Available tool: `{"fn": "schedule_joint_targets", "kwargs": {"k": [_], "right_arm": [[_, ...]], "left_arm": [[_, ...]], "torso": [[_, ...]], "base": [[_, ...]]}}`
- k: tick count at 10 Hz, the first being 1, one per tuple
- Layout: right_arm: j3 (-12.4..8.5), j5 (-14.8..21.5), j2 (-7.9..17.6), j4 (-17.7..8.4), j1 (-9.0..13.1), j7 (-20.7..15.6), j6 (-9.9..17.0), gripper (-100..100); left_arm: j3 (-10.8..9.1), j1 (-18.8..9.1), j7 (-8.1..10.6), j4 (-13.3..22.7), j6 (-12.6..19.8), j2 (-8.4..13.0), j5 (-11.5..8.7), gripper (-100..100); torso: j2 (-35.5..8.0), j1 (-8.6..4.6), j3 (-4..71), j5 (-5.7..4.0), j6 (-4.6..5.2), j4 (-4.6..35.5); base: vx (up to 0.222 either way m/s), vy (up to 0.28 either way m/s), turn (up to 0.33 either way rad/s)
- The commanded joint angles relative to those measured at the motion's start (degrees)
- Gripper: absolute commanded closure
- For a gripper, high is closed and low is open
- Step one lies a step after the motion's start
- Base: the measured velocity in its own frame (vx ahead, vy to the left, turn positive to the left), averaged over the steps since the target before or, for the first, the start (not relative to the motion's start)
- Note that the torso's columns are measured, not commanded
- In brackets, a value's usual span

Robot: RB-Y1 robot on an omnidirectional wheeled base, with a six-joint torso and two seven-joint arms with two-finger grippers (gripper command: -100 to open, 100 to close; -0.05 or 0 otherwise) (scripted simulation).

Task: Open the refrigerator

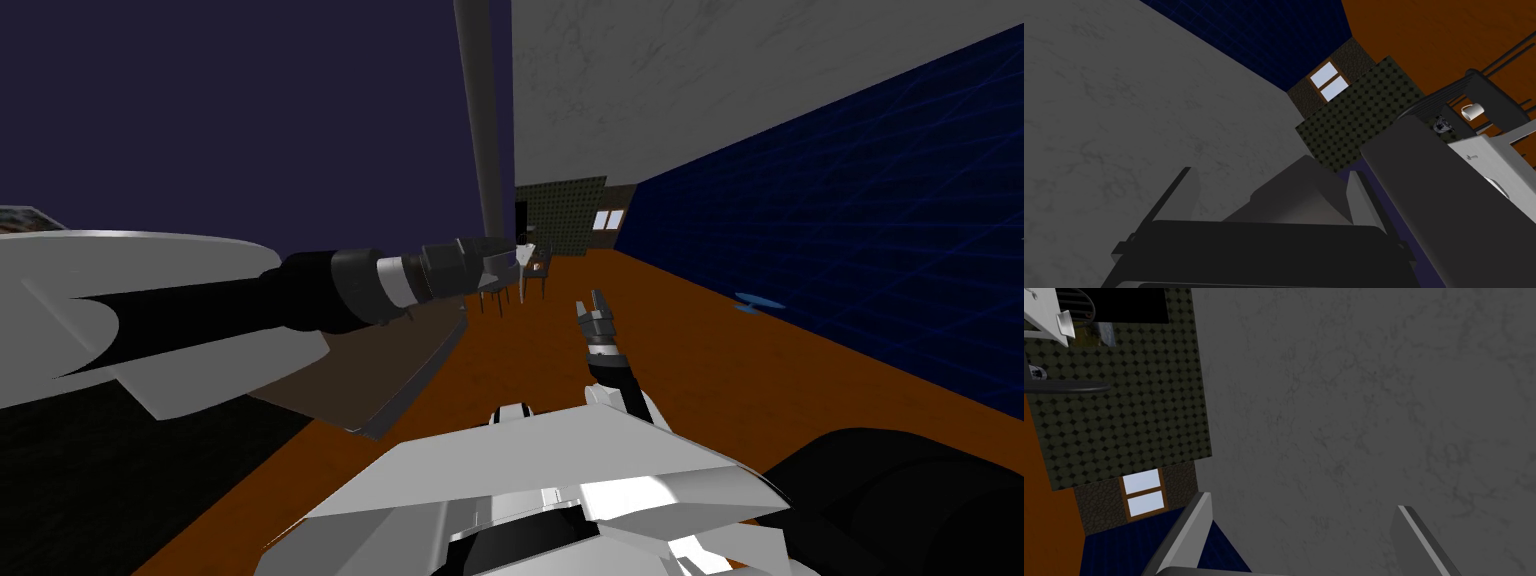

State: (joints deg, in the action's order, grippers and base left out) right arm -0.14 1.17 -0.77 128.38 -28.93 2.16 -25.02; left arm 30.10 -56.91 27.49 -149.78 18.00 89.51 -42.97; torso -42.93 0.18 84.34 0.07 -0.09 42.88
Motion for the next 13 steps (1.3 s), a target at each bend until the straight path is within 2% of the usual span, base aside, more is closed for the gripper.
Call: {"fn": "schedule_joint_targets", "kwargs": {"k": [1,2,3,6,7,8,9,10,13], "right_arm": [[0.0,0.0,0.0,0.0,0.0,0.0,0.0,0],[0.0,0.0,0.0,0.0,0.0,0.0,0.0,0],[0.0,0.0,0.0,0.0,0.0,0.0,0.0,0],[0.0,0.0,0.0,0.0,0.0,0.0,0.0,0],[0.0,0.0,0.0,0.0,0.0,0.0,0.0,0],[0.0,0.0,0.0,0.0,0.0,0.0,0.0,0],[0.0,0.0,0.0,0.0,0.0,0.0,0.0,0],[0.0,0.0,0.0,0.0,0.0,0.0,0.0,0],[0.0,0.0,0.0,0.0,0.0,0.0,0.0,0]], "left_arm": [[-1.07,-3.0,1.12,0.1,0.8,1.1,-1.7,-100],[-1.07,-3.0,1.12,0.1,0.8,1.1,-1.7,-100],[-1.39,-4.3,1.82,0.0,1.0,2.1,-2.8,-100],[-1.39,-4.3,1.82,0.0,1.0,2.1,-2.8,-100],[-1.71,-5.6,2.53,-0.1,1.2,3.1,-4.0,-100],[-1.71,-5.6,2.53,-0.1,1.2,3.1,-4.0,-100],[-0.50,-4.2,3.33,-0.2,2.2,3.0,-4.3,-100],[-0.17,-4.0,3.39,-0.2,2.3,3.0,-4.5,0],[0.78,-3.3,3.57,-0.2,2.6,2.9,-4.8,0]], "torso": [[-0.2,0.00,-0.1,0.00,0.02,0.1],[-0.3,0.04,-0.2,0.01,-0.02,0.2],[-0.3,-0.03,-0.2,-0.03,0.04,0.3],[-0.5,-0.03,-0.1,-0.03,-0.01,0.5],[-0.5,0.00,-0.2,-0.02,0.00,0.5],[-0.7,0.05,-0.2,-0.01,-0.02,0.8],[-0.8,0.04,-0.3,-0.02,-0.02,0.8],[-0.6,0.02,-0.3,-0.01,-0.02,0.4],[0.3,-0.03,0.1,-0.02,0.03,-0.2]], "base": [[0.006,-0.003,-0.042],[-0.001,0.001,-0.013],[-0.001,0.006,-0.035],[0.001,0.000,-0.012],[0.001,-0.004,-0.050],[0.008,-0.001,-0.025],[0.018,-0.004,-0.013],[0.011,-0.007,-0.011],[-0.001,-0.004,-0.005]]}}
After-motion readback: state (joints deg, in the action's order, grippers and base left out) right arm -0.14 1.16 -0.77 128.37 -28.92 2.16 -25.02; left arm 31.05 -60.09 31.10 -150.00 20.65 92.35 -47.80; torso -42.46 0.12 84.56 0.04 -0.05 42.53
